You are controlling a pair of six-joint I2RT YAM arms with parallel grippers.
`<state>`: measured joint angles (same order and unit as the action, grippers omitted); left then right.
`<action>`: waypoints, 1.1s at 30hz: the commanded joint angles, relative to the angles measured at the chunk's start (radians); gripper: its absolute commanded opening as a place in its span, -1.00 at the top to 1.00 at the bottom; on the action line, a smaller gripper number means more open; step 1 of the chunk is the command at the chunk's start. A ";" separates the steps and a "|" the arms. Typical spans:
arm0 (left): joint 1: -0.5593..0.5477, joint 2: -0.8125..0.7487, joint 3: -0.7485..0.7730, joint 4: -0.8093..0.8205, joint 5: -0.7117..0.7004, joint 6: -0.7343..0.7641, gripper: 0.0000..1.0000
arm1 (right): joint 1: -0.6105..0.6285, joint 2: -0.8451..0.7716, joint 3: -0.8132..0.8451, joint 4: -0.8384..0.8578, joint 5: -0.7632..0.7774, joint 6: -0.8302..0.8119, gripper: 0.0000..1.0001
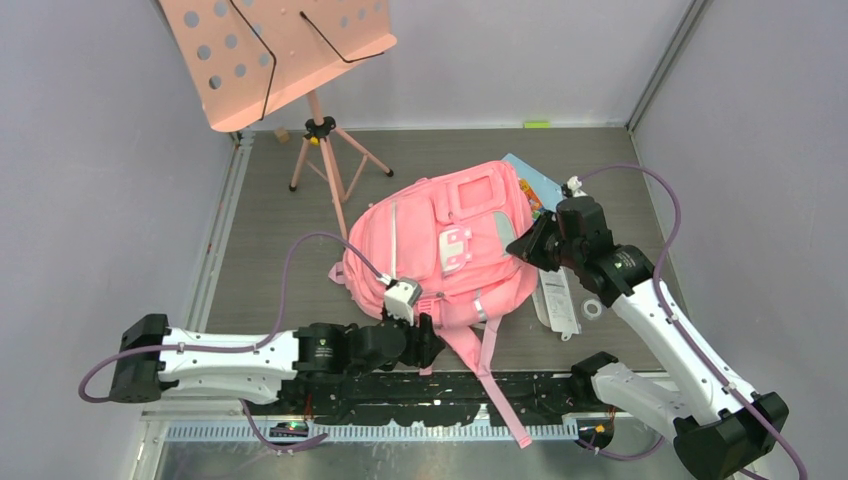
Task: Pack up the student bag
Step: Unzip the student bag at the center of the board.
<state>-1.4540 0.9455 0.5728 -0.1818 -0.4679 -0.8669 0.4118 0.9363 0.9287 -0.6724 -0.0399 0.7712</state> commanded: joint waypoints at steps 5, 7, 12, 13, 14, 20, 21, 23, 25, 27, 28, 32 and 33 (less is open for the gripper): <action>-0.002 0.070 -0.054 0.134 -0.138 -0.153 0.01 | -0.011 -0.030 0.111 0.307 0.135 0.065 0.99; -0.002 0.100 -0.068 0.174 -0.143 -0.195 0.08 | -0.011 -0.031 0.111 0.310 0.135 0.069 1.00; -0.002 0.165 -0.089 0.252 -0.180 -0.239 0.11 | -0.011 -0.033 0.111 0.312 0.130 0.075 0.99; -0.002 0.170 -0.097 0.272 -0.193 -0.239 0.12 | -0.011 -0.033 0.109 0.312 0.128 0.076 0.99; -0.002 0.175 -0.103 0.297 -0.203 -0.239 0.11 | -0.011 -0.035 0.109 0.312 0.127 0.076 0.99; -0.002 0.219 -0.113 0.392 -0.235 -0.235 0.11 | -0.011 -0.040 0.105 0.311 0.123 0.077 0.99; -0.002 0.220 -0.113 0.397 -0.239 -0.233 0.11 | -0.011 -0.040 0.104 0.312 0.121 0.078 0.99; -0.002 0.218 -0.119 0.425 -0.248 -0.223 0.11 | -0.011 -0.040 0.101 0.313 0.118 0.079 0.99; -0.002 0.218 -0.123 0.458 -0.260 -0.205 0.12 | -0.011 -0.042 0.097 0.315 0.118 0.080 0.99; -0.002 0.225 -0.122 0.464 -0.279 -0.201 0.16 | -0.010 -0.043 0.093 0.317 0.116 0.080 0.99; -0.002 0.230 -0.123 0.469 -0.288 -0.199 0.23 | -0.012 -0.043 0.092 0.317 0.116 0.081 0.99; -0.002 0.233 -0.115 0.435 -0.318 -0.213 0.41 | -0.011 -0.046 0.094 0.315 0.114 0.078 0.99; -0.002 0.234 -0.109 0.413 -0.324 -0.222 0.43 | -0.012 -0.046 0.093 0.315 0.114 0.077 0.99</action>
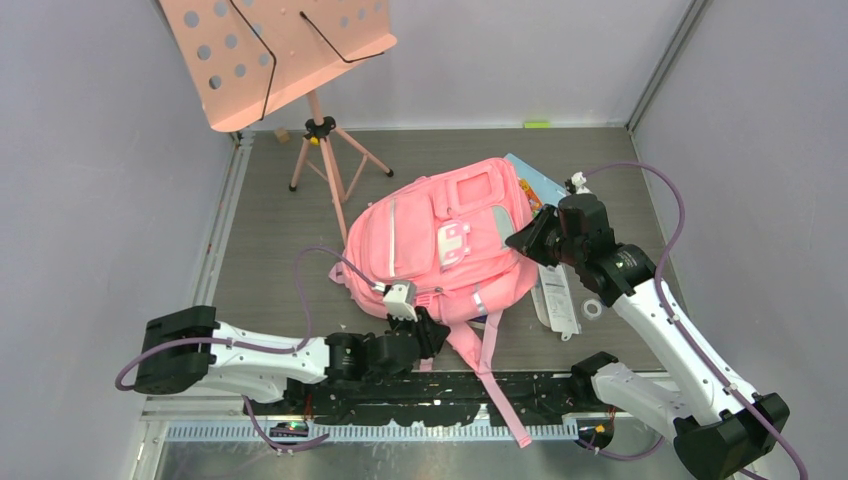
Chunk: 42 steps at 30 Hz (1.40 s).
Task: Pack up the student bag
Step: Unzip the student bag at the center of the board.
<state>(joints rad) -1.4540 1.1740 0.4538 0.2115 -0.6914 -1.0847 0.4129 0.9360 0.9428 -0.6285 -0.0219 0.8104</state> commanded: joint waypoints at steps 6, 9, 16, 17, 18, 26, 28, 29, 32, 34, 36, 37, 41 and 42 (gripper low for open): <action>-0.002 0.025 0.065 -0.122 -0.134 -0.055 0.32 | -0.013 -0.046 0.076 0.276 0.090 0.039 0.99; -0.002 0.039 0.070 -0.131 -0.142 -0.062 0.32 | -0.013 -0.046 0.074 0.279 0.087 0.038 0.99; -0.002 0.056 0.061 -0.029 -0.163 -0.008 0.38 | -0.013 -0.051 0.072 0.281 0.086 0.036 0.99; -0.002 0.057 0.062 -0.020 -0.170 0.003 0.46 | -0.013 -0.052 0.071 0.281 0.087 0.036 0.99; -0.003 0.056 0.061 -0.013 -0.176 0.009 0.71 | -0.013 -0.053 0.069 0.280 0.087 0.036 0.99; -0.001 -0.008 0.060 -0.201 -0.209 -0.063 1.00 | -0.013 -0.068 0.041 0.265 0.158 0.012 0.99; 0.007 -0.040 0.051 -0.260 -0.200 -0.075 1.00 | -0.012 -0.071 0.033 0.254 0.180 0.002 0.99; 0.016 -0.054 0.049 -0.295 -0.183 -0.081 1.00 | -0.012 -0.072 0.027 0.249 0.192 -0.001 0.99; 0.047 -0.097 0.043 -0.370 -0.118 -0.059 1.00 | -0.013 -0.075 0.013 0.233 0.218 -0.016 0.99; 0.067 -0.126 0.047 -0.421 -0.079 -0.044 1.00 | -0.013 -0.075 0.002 0.225 0.228 -0.025 0.99; 0.099 -0.152 0.047 -0.465 -0.037 -0.031 1.00 | -0.012 -0.075 -0.010 0.218 0.240 -0.034 0.99; 0.119 -0.163 0.042 -0.481 -0.010 -0.026 1.00 | -0.013 -0.075 -0.018 0.213 0.245 -0.039 0.99; 0.208 -0.211 0.029 -0.552 0.070 -0.003 1.00 | -0.013 -0.077 -0.037 0.205 0.272 -0.055 0.99; 0.225 -0.222 0.030 -0.576 0.079 0.003 1.00 | -0.013 -0.078 -0.041 0.203 0.281 -0.059 0.99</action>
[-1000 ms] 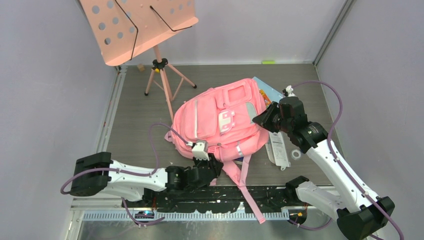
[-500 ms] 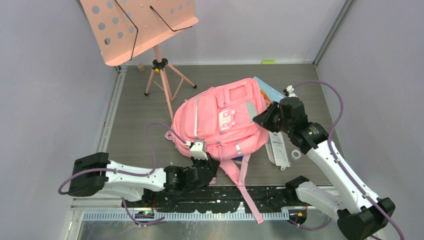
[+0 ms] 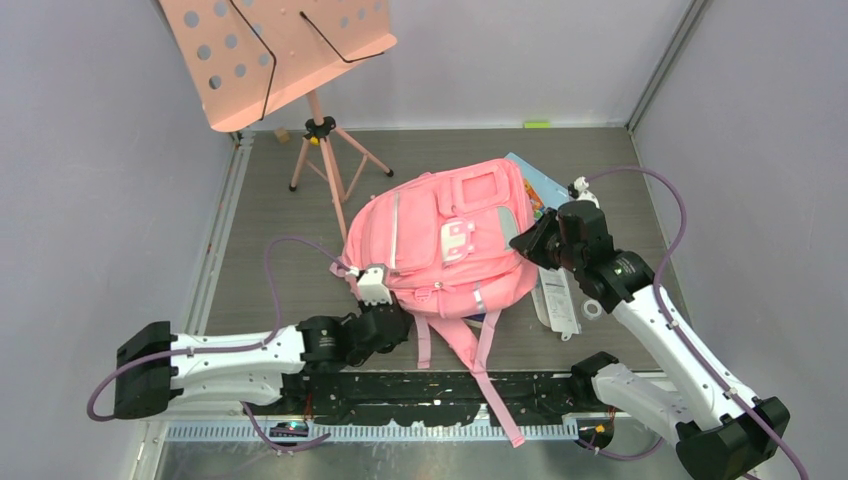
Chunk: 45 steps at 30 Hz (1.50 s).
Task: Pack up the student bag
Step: Unzip the student bag at the center of the board.
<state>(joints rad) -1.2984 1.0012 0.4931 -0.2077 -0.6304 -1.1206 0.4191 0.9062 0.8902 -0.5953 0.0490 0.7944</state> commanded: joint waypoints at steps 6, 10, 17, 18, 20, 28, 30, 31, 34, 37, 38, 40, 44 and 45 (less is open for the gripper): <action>0.155 -0.133 0.007 -0.288 0.045 0.100 1.00 | -0.020 -0.042 -0.004 0.162 0.260 -0.072 0.99; 0.226 -0.173 0.014 -0.357 0.069 0.146 1.00 | -0.020 -0.037 -0.016 0.161 0.290 -0.085 0.99; 0.317 -0.220 0.015 -0.407 0.113 0.223 1.00 | -0.020 -0.028 -0.022 0.157 0.327 -0.122 0.99; 0.319 -0.220 0.017 -0.398 0.124 0.244 1.00 | -0.020 -0.027 -0.019 0.150 0.330 -0.138 0.99; 0.320 -0.219 0.022 -0.349 0.162 0.304 1.00 | -0.020 -0.030 -0.005 0.137 0.328 -0.175 0.97; 0.320 -0.223 0.046 -0.283 0.235 0.419 1.00 | -0.020 -0.030 0.097 0.039 0.216 -0.395 -0.78; 0.320 -0.226 0.052 -0.282 0.246 0.430 1.00 | -0.019 -0.024 0.117 0.032 0.179 -0.438 -0.89; 0.320 -0.227 0.053 -0.282 0.254 0.436 1.00 | -0.019 -0.015 0.128 0.031 0.154 -0.473 -0.91; 0.320 -0.230 0.053 -0.277 0.273 0.440 1.00 | -0.009 0.010 0.133 0.063 -0.047 -0.503 -0.93; 0.320 -0.229 0.058 -0.278 0.280 0.434 1.00 | 0.066 0.052 0.117 0.135 -0.139 -0.530 -0.91; 0.320 -0.230 0.058 -0.280 0.283 0.432 1.00 | 0.151 0.065 0.119 0.140 -0.106 -0.544 -0.91; 0.320 -0.232 0.060 -0.276 0.290 0.432 1.00 | 0.306 0.113 0.135 0.152 0.011 -0.593 -0.89; 0.320 -0.232 0.059 -0.260 0.318 0.432 1.00 | 0.551 0.226 0.105 0.264 0.158 -0.640 -0.84; 0.320 -0.232 0.059 -0.257 0.322 0.432 1.00 | 0.611 0.241 0.095 0.320 0.181 -0.644 -0.84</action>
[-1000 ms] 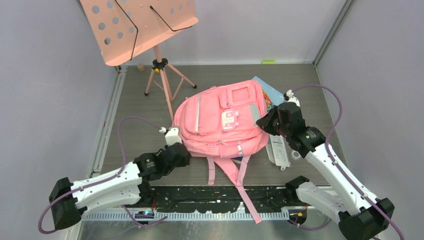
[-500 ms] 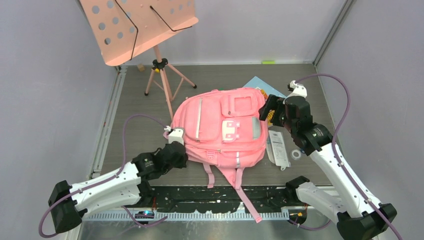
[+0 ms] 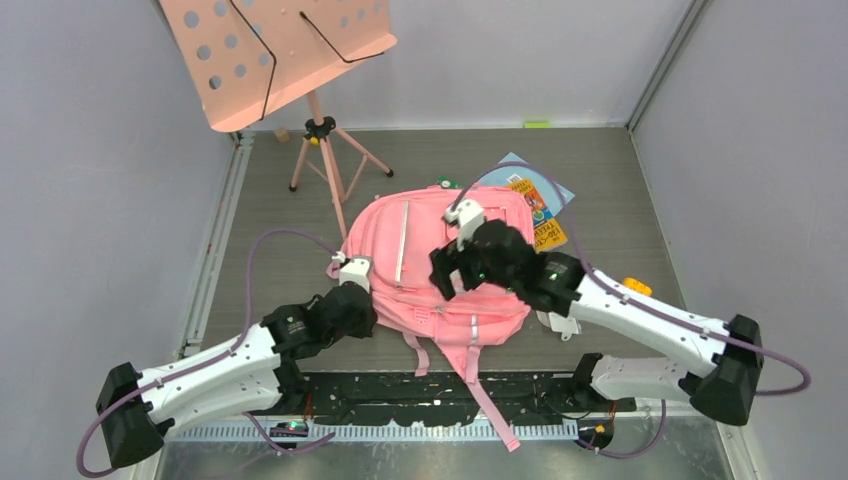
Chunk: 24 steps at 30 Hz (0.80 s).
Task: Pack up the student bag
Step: Unzip the student bag at the center of the board.
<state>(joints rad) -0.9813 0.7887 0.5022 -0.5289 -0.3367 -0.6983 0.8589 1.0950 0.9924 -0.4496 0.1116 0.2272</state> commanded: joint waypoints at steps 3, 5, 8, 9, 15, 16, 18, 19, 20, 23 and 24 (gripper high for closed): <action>0.003 -0.020 0.051 0.070 0.039 0.008 1.00 | 0.284 0.130 -0.048 0.273 0.193 -0.111 -0.81; 0.003 -0.024 0.051 0.078 0.047 0.008 1.00 | 0.349 0.168 -0.069 0.339 0.254 -0.129 -0.79; 0.003 -0.032 0.050 0.089 0.054 0.006 1.00 | 0.392 0.205 -0.099 0.432 0.281 -0.123 -0.78; 0.003 -0.034 0.049 0.093 0.054 0.006 1.00 | 0.396 0.218 -0.112 0.478 0.278 -0.116 -0.78; 0.003 -0.029 0.050 0.108 0.057 0.003 1.00 | 0.445 0.306 -0.123 0.538 0.328 -0.095 -0.66; 0.003 -0.027 0.052 0.110 0.059 0.003 1.00 | 0.451 0.321 -0.128 0.545 0.338 -0.095 -0.65; 0.003 -0.024 0.058 0.109 0.058 0.004 1.00 | 0.471 0.339 -0.133 0.564 0.364 -0.098 -0.65; 0.003 -0.023 0.060 0.107 0.058 0.005 1.00 | 0.484 0.344 -0.133 0.572 0.377 -0.099 -0.65; 0.003 -0.022 0.063 0.106 0.056 0.004 1.00 | 0.491 0.356 -0.131 0.575 0.391 -0.102 -0.67; 0.003 -0.025 0.067 0.113 0.060 0.001 1.00 | 0.520 0.374 -0.132 0.590 0.434 -0.107 -0.68; 0.003 -0.027 0.068 0.124 0.061 -0.001 1.00 | 0.525 0.380 -0.138 0.602 0.455 -0.110 -0.68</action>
<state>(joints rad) -0.9794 0.7742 0.5068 -0.5133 -0.2905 -0.6987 1.3590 1.4624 0.8623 0.0605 0.4629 0.1291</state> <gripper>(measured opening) 0.044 0.839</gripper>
